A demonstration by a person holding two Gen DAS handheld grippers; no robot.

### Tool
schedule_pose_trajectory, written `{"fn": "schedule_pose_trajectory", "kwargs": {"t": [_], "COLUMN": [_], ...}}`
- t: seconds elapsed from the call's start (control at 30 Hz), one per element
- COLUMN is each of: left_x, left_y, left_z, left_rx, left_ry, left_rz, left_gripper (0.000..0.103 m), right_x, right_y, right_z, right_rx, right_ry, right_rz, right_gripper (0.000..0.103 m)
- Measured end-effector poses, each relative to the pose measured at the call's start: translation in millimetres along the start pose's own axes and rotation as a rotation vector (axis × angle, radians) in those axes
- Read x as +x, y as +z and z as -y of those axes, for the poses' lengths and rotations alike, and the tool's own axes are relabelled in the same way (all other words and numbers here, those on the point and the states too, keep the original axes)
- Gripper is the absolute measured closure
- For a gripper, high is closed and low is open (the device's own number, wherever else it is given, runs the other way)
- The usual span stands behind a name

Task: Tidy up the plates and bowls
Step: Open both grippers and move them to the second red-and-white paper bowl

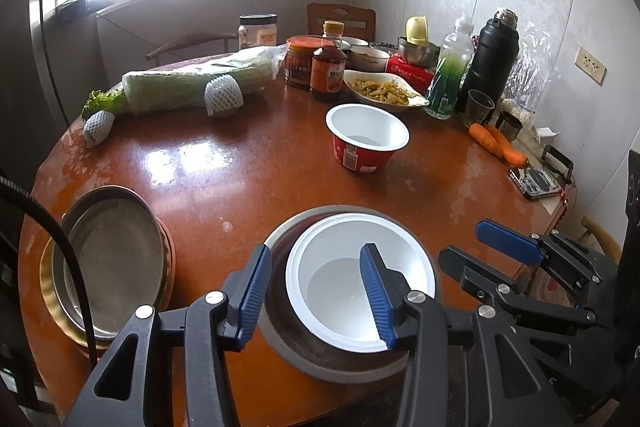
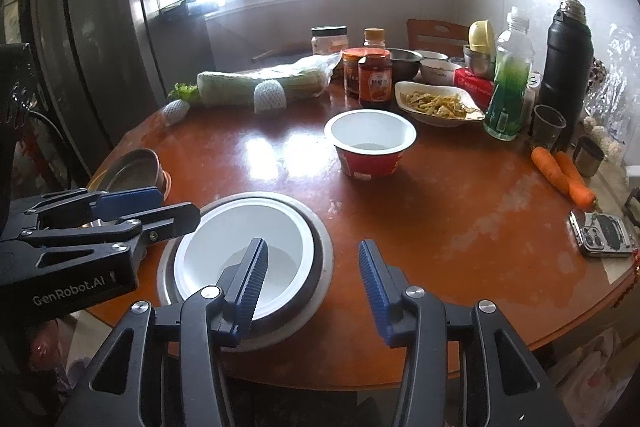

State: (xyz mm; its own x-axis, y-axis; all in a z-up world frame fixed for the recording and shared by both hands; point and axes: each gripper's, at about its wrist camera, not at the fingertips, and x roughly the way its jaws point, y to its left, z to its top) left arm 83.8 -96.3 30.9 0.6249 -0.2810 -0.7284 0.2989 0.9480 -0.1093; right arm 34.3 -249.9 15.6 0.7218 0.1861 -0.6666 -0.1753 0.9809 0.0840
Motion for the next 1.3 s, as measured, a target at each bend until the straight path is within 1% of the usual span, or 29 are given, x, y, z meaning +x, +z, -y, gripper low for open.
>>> {"fn": "schedule_pose_trajectory", "kwargs": {"t": [0.1,0.33,0.5,0.7,0.93,1.07,1.3], "left_x": [3,14,26,42,60,70,88], "left_y": [3,9,20,41,59,66,83], "left_z": [-1,0,2,5,10,14,14], "left_rx": [-0.007,-0.004,0.001,0.016,0.019,0.026,0.023], "left_ry": [-0.002,-0.003,-0.006,0.003,0.000,0.014,0.019], "left_rz": [0.004,-0.003,-0.004,-0.002,-0.012,-0.016,-0.026], "left_gripper": [0.055,0.055,0.053,0.053,0.052,0.049,0.046], "right_x": [0,0,5,21,40,46,60], "right_y": [1,3,8,17,29,36,51], "right_z": [4,21,35,54,70,74,85], "right_rx": [0.020,0.076,0.099,0.134,0.152,0.152,0.157], "right_ry": [-0.003,-0.016,-0.026,-0.027,-0.025,-0.026,-0.029], "right_rz": [0.009,0.038,0.047,0.047,0.043,0.051,0.051], "right_gripper": [0.053,0.045,0.044,0.040,0.039,0.035,0.032]}}
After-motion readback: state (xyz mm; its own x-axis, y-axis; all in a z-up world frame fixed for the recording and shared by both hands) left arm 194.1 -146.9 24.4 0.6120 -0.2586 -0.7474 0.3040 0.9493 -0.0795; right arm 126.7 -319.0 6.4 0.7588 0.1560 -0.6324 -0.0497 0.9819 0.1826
